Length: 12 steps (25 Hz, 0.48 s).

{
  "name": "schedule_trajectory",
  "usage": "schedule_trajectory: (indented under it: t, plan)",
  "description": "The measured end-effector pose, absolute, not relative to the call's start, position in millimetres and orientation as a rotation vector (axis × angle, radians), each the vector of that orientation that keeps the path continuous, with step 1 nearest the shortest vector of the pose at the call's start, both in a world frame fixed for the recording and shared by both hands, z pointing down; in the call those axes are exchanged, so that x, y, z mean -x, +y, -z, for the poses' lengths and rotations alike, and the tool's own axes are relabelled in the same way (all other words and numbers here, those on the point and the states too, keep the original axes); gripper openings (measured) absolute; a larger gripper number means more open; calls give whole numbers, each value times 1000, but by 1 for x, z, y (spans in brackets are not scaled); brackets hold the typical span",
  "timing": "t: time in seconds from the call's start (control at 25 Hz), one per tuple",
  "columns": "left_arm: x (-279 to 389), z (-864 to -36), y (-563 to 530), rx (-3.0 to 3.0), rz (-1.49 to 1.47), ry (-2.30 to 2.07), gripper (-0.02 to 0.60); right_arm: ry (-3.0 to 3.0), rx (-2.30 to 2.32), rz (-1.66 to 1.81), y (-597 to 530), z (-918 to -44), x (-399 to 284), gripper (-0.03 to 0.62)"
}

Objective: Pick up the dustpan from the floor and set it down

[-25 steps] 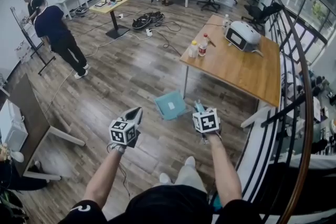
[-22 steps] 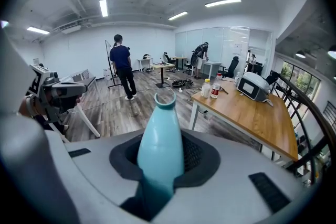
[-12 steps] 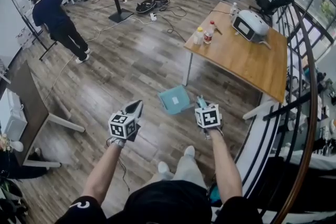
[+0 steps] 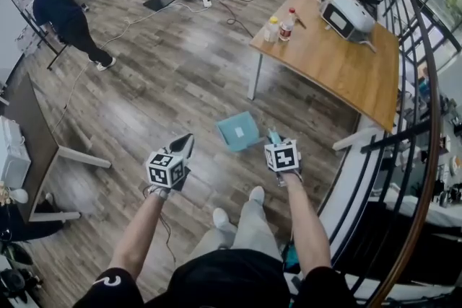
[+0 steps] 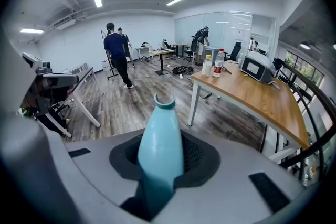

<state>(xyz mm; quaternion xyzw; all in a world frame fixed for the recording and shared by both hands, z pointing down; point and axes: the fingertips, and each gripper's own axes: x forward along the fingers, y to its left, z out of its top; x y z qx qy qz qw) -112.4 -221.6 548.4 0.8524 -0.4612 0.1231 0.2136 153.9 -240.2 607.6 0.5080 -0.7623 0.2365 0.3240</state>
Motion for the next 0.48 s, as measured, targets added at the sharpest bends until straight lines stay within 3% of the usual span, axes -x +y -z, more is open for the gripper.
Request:
schedule_trajectory:
  t: [0.48]
  plan:
    - [86,-631,-216,-2332,-411,-1205,-3,-1917,-1313,-644,-235,-713,-168,86]
